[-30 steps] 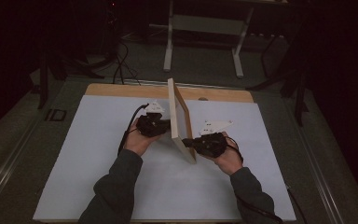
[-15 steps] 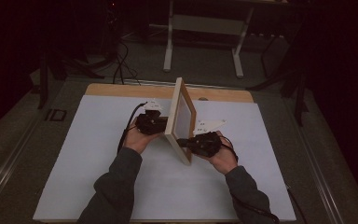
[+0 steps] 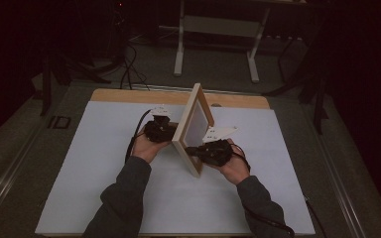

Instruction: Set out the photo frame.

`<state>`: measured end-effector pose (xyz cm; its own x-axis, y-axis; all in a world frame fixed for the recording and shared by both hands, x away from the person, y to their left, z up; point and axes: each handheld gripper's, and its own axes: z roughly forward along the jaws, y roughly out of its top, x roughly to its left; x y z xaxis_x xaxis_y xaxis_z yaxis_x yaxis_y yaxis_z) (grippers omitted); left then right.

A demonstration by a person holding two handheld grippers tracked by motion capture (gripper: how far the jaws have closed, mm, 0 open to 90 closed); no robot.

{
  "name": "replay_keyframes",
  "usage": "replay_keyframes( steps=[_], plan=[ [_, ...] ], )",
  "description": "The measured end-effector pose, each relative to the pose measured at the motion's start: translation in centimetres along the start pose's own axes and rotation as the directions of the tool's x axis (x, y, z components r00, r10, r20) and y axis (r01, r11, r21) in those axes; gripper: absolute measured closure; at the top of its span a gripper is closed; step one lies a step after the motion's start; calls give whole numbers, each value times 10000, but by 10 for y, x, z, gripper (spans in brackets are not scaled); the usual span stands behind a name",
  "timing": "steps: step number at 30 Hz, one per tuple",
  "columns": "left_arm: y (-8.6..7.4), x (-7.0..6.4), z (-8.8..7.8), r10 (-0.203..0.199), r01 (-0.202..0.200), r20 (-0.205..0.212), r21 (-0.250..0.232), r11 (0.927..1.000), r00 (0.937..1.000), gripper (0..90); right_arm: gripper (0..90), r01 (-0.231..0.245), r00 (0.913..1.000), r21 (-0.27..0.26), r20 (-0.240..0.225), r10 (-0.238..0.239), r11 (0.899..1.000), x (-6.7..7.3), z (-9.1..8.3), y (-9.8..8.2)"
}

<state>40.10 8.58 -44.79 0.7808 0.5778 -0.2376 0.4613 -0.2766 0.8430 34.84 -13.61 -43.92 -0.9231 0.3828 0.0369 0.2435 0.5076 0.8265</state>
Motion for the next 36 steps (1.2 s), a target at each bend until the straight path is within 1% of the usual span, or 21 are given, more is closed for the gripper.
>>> replay_keyframes(
  steps=[2, 5, 10, 12, 13, 16, 17, 19, 20, 25, 26, 27, 28, 29, 33, 35, 36],
  plan=[
    [0, -1, 0, -16, 16, -115, -25, 10000, 9999, 896, 899, 19, 10000, 11, 9, -19, 10000, 0, 0, -1],
    [-1, 0, 0, -183, 182, -238, -48, 9998, 9995, 838, 896, 75, 10000, 65, 39, -76, 10000, 2, 0, -1],
    [-1, 1, 0, -420, 418, -503, -34, 9991, 9979, 765, 861, 85, 10000, 94, -12, -85, 9999, 2, -2, -3],
    [-1, 2, -1, -504, 503, -638, -42, 9987, 9967, 720, 844, 57, 10000, 97, 29, -57, 9999, 2, -3, -4],
    [-1, 2, -1, -504, 503, -638, -42, 9987, 9967, 703, 832, 63, 10000, 87, 29, -63, 9999, 2, -3, -4],
    [-1, 4, -5, -802, 789, -754, -201, 9967, 9939, 652, 797, 82, 9999, 48, 84, -83, 10000, 2, -5, -6],
    [-1, 4, -5, -802, 789, -754, -201, 9967, 9939, 631, 797, 82, 9999, 48, 84, -83, 10000, 2, -5, -6],
    [-1, 4, -7, -882, 862, -795, -289, 9959, 9929, 622, 786, 52, 9999, 37, 95, -52, 10000, 1, -5, -6],
    [0, 4, -12, -962, 924, -919, -451, 9947, 9911, 606, 754, -4, 9998, 53, 190, 3, 10000, 0, -7, -8],
    [3, 3, -22, -983, 905, -1250, -661, 9937, 9873, 581, 700, -138, 9996, -5, 265, 138, 9999, -2, -10, -11],
    [3, 2, -23, -989, 911, -1235, -676, 9935, 9874, 577, 680, -173, 9996, -22, 226, 173, 9998, -3, -11, -12],
    [3, 2, -23, -989, 911, -1235, -676, 9935, 9874, 573, 680, -173, 9996, -22, 226, 173, 9998, -3, -11, -12],
    [2, 2, -27, -1055, 974, -1216, -709, 9927, 9870, 567, 664, -269, 9993, -43, 242, 270, 9996, -5, -13, -14],
    [2, 2, -27, -1055, 974, -1216, -709, 9927, 9870, 565, 660, -310, 9992, -35, 254, 311, 9995, -5, -14, -15],
    [1, 1, -33, -1233, 1132, -1316, -822, 9902, 9836, 553, 640, -422, 9984, -3, 370, 421, 9991, -8, -17, -19],
    [1, 0, -35, -1281, 1179, -1252, -854, 9893, 9838, 552, 633, -473, 9980, -1, 430, 472, 9989, -10, -19, -22],
    [1, -2, -39, -1281, 1165, -1243, -966, 9885, 9839, 552, 631, -521, 9976, 18, 461, 519, 9986, -10, -20, -23]
  ],
)
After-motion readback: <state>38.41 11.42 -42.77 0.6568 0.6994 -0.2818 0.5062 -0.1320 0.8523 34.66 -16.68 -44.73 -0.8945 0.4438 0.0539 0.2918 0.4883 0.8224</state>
